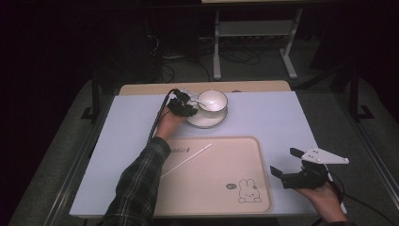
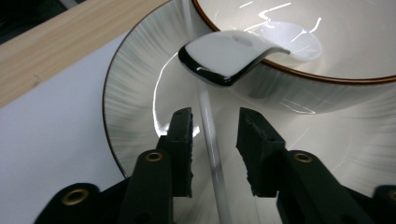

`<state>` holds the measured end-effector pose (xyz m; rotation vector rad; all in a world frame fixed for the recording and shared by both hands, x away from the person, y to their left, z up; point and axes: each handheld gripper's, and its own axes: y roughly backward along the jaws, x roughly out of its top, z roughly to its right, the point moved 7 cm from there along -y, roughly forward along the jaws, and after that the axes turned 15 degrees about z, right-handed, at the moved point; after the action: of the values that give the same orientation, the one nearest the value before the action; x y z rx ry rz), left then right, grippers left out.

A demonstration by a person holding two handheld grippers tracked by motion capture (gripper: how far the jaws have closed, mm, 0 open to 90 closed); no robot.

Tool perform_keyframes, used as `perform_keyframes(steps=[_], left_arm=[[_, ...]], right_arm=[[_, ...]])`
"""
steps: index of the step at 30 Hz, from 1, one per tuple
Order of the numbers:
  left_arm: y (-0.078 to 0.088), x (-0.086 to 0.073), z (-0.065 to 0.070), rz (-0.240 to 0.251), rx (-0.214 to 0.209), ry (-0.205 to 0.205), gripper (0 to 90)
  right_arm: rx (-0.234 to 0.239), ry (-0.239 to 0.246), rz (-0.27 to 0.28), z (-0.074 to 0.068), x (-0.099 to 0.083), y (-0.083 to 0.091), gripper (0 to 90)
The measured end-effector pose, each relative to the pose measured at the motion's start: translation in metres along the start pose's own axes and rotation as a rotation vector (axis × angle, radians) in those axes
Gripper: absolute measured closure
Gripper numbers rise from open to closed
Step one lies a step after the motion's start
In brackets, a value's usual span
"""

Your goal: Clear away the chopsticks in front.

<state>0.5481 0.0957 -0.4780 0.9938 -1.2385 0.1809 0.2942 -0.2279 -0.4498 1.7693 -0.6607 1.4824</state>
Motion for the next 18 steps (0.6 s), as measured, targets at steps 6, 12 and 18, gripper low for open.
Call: perform_keyframes(steps=[6,12,18], left_arm=[[-0.0040,-0.0061,-0.0027,-0.027,0.030,0.015,80.3],[-0.0044,-0.0051,-0.0020,-0.028,0.043,0.020,82.7],[0.0012,-0.0050,-0.0060,-0.040,0.050,0.037,84.4]], right_arm=[[0.001,0.000,0.001,0.0005,-0.0001,-0.0003,0.0],[-0.001,-0.003,0.003,0.0012,0.0002,0.0002,0.0],[0.000,-0.003,0.003,0.0009,0.0001,0.0002,0.0]])
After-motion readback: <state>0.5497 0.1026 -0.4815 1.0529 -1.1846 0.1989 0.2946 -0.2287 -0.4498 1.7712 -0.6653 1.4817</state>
